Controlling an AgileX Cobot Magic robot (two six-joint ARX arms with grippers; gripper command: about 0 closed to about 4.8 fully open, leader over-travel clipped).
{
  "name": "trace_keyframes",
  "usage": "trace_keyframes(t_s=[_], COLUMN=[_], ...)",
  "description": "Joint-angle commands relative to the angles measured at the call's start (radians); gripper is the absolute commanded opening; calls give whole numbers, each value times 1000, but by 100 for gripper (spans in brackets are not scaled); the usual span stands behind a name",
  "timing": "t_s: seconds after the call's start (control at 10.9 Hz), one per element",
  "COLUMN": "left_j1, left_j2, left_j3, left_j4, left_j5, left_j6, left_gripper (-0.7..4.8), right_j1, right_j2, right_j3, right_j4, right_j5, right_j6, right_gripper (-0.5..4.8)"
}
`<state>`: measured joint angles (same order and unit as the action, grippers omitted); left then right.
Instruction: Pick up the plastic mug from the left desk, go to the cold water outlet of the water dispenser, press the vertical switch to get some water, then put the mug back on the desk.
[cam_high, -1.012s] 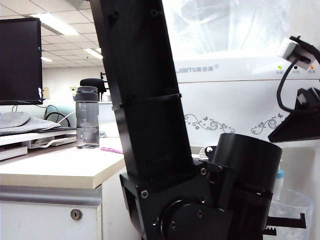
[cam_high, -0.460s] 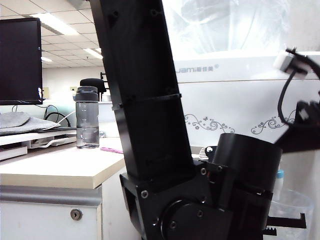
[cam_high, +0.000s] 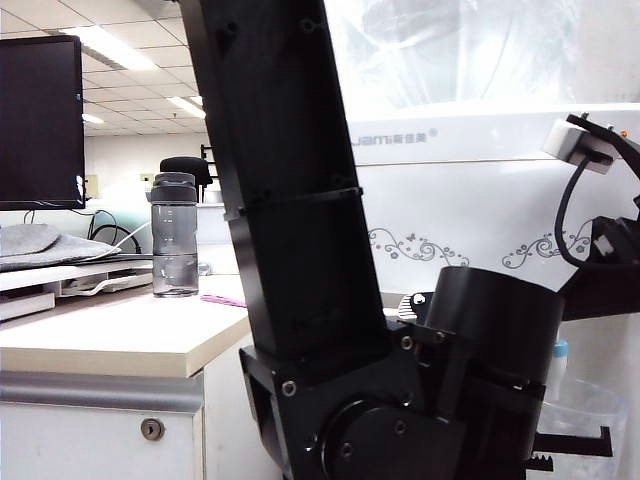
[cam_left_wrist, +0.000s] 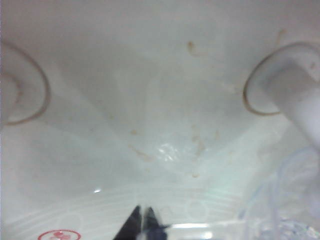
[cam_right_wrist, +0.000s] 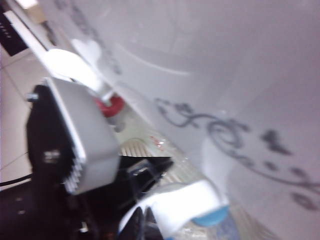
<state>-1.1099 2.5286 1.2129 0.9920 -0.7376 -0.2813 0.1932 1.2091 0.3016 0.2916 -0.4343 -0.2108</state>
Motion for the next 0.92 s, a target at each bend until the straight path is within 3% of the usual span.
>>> trace_keyframes(t_s=[0.09,0.92], left_j1=[-2,-2], left_j2=[-10,-10], left_j3=[8,8], left_j4=[57,57], left_j5=[-10,-10], left_j6=[-6,-6], left_gripper=[-6,-6], right_j1=[1,1], right_j2=[1,2], right_j3=[2,2], right_j4=[4,-3], right_j5=[21,24], right_j6=[-3,1], right_gripper=[-1,-1])
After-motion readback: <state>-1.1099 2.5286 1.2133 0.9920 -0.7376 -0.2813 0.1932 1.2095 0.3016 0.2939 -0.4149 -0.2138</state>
